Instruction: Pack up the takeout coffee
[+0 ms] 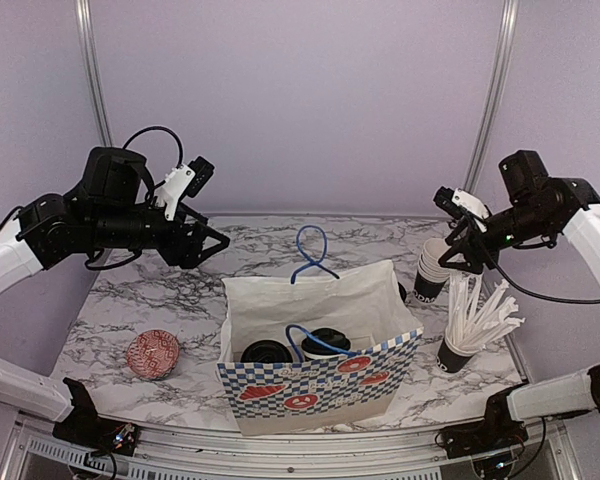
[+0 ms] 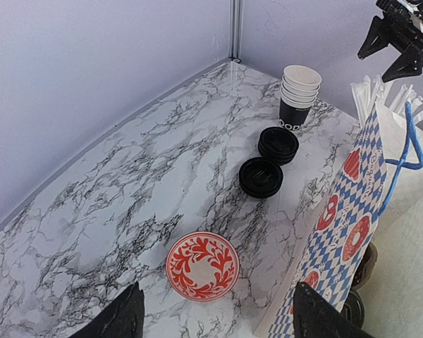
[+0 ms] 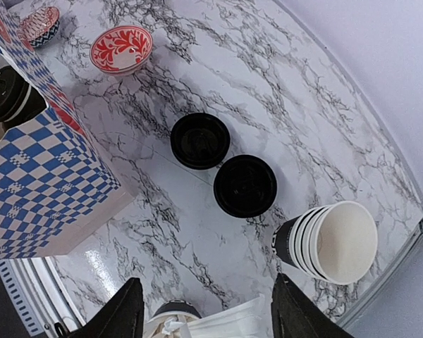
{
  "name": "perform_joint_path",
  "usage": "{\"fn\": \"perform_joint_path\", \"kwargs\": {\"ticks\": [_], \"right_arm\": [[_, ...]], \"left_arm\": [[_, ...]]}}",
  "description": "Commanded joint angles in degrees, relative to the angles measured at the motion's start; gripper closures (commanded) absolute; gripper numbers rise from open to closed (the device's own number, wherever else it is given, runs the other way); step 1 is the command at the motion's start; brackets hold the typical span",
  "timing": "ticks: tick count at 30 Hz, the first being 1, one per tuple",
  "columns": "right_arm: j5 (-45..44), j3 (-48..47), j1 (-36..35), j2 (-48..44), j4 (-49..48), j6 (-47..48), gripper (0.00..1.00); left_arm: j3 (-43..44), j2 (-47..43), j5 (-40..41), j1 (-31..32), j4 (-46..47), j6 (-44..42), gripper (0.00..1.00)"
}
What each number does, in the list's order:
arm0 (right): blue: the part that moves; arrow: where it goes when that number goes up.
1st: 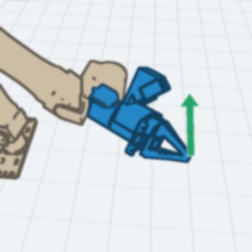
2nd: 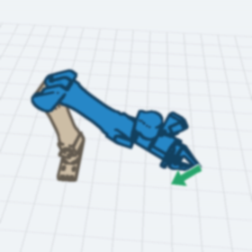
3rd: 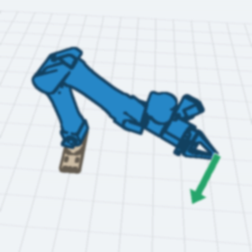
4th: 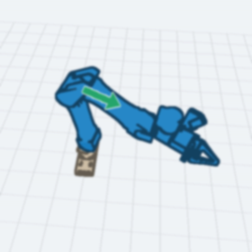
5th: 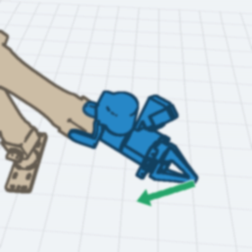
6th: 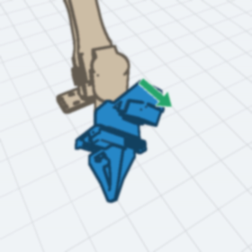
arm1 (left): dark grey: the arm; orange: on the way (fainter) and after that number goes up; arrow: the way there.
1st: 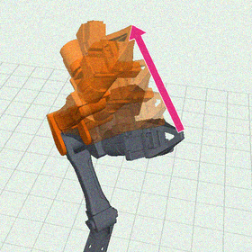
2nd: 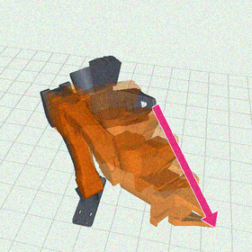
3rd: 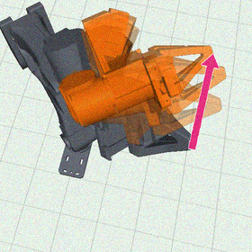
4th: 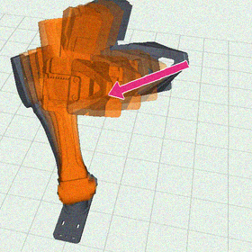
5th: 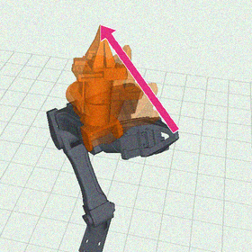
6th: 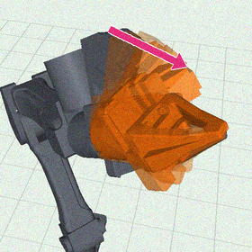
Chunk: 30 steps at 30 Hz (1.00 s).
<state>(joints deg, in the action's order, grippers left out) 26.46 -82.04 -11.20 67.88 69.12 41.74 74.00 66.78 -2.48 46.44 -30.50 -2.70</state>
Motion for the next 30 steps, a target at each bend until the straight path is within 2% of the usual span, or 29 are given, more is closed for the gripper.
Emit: {"fn": "perform_joint_path", "kwargs": {"ticks": [1, 4, 10, 20, 30], "right_arm": [[2.1, 2.62, 1.08, -0.4, -1.23, -3.04, 0.43], [2.01, 4.36, 1.09, -0.48, -0.44, -2.49, 0.5], [-0.68, 6.46, 1.08, -2.23, 0.88, -1.5, 0.53], [0.35, 6.5, 1.09, -1.2, 6.48, 1.78, 0.72], [-0.39, 6.62, 1.1, -0.69, 7.22, 2.39, 0.73]], "left_arm": [[-1.74, -0.92, -1.71, -0.21, 4.1, 1.98, 0.28], [-2.06, -1.27, -2.84, -0.16, 4.2, 2.26, 0.28], [-2.71, -2.82, -2.88, -0.23, 4.29, 2.26, 0.29], [-3.65, -3.42, -3.33, -0.19, 4.27, 4.27, 0.29], [-4.55, -4.21, -3.76, -0.12, 4.24, 5.13, 0.29]]}}
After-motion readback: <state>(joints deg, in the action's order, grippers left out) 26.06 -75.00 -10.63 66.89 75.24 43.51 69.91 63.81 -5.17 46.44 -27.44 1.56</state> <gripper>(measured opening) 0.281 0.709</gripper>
